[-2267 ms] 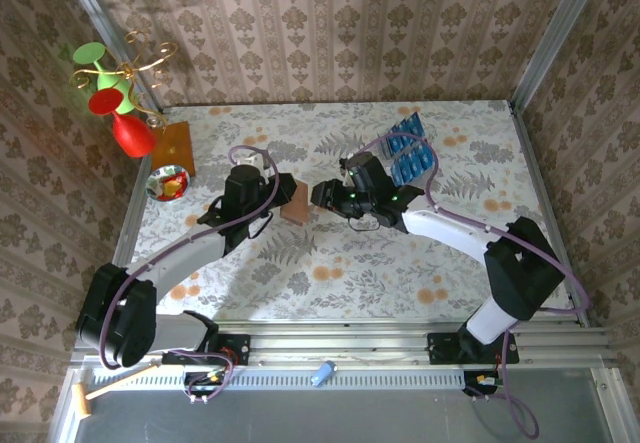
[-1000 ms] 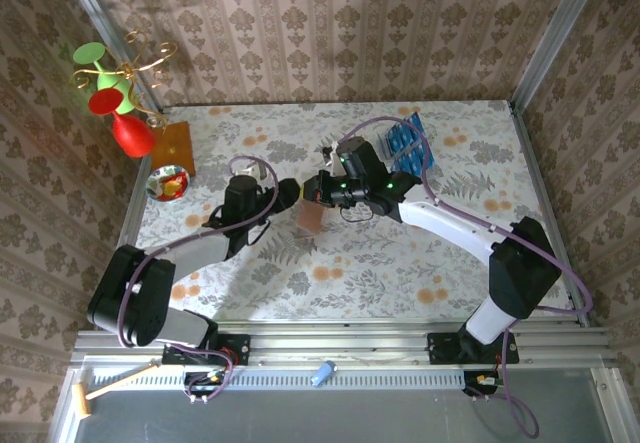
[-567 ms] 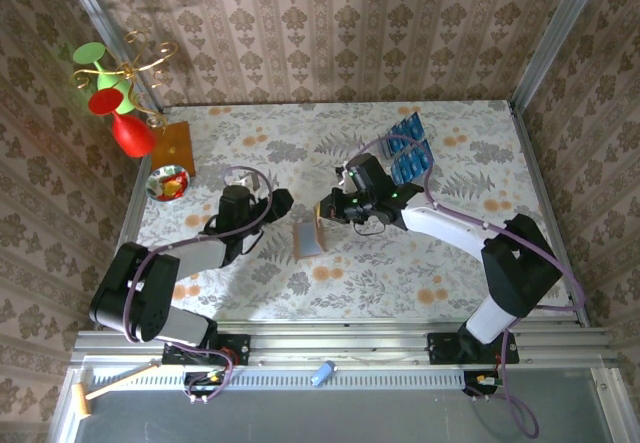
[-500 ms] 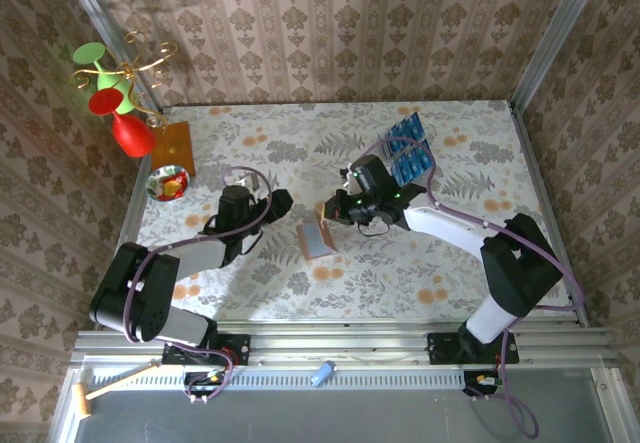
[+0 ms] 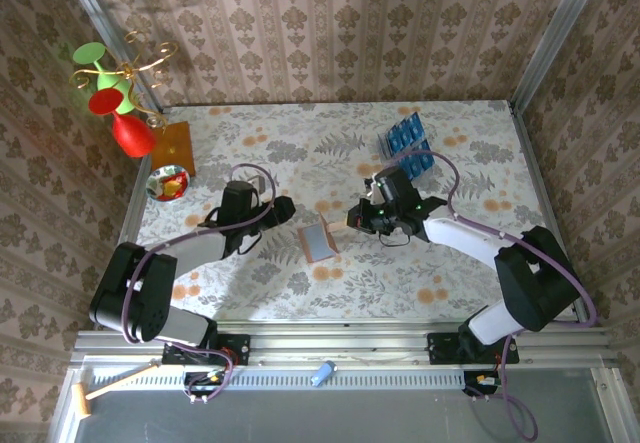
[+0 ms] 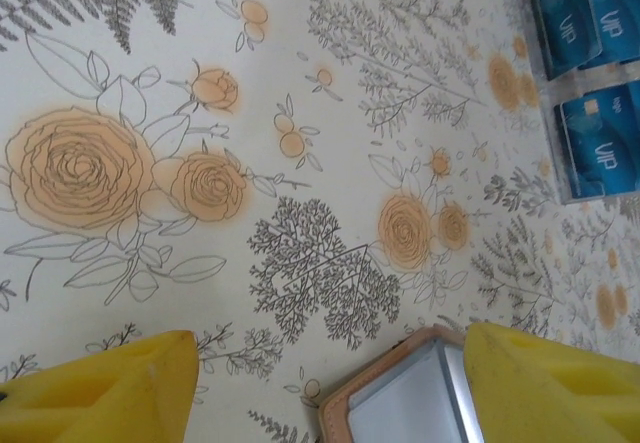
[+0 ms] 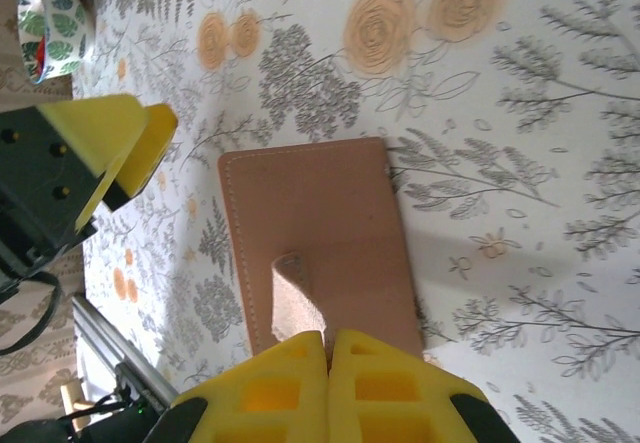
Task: Put the credit cards into the card holder
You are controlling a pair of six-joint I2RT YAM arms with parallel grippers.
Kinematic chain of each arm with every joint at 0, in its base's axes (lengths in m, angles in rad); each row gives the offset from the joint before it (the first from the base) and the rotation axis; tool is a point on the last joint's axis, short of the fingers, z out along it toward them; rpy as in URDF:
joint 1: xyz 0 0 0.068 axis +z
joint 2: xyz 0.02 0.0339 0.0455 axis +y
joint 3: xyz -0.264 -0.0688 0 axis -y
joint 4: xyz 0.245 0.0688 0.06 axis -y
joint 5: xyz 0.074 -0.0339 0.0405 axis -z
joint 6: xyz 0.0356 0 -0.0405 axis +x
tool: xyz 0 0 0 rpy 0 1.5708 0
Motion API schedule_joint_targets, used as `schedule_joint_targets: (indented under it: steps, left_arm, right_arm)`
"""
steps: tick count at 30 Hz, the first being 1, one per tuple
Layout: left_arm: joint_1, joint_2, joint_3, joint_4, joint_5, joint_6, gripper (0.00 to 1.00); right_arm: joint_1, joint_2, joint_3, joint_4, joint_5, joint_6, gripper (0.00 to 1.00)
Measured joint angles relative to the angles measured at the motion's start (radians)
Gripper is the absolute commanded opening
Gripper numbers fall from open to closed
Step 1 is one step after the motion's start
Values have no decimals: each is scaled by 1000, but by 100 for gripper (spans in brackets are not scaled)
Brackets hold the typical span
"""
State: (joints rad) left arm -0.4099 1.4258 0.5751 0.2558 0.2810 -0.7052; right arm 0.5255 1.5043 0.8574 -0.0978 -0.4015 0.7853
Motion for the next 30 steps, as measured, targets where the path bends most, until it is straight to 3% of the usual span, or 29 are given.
schedule_joint_targets:
  steps: [12, 30]
  left_arm:
    - [-132, 50, 119, -110, 3, 79, 72]
    - [-235, 136, 127, -210, -140, 105, 74]
  right_arm:
    - [-60, -8, -81, 21, 39, -5, 0]
    - [-192, -29, -195, 59, -22, -73, 0]
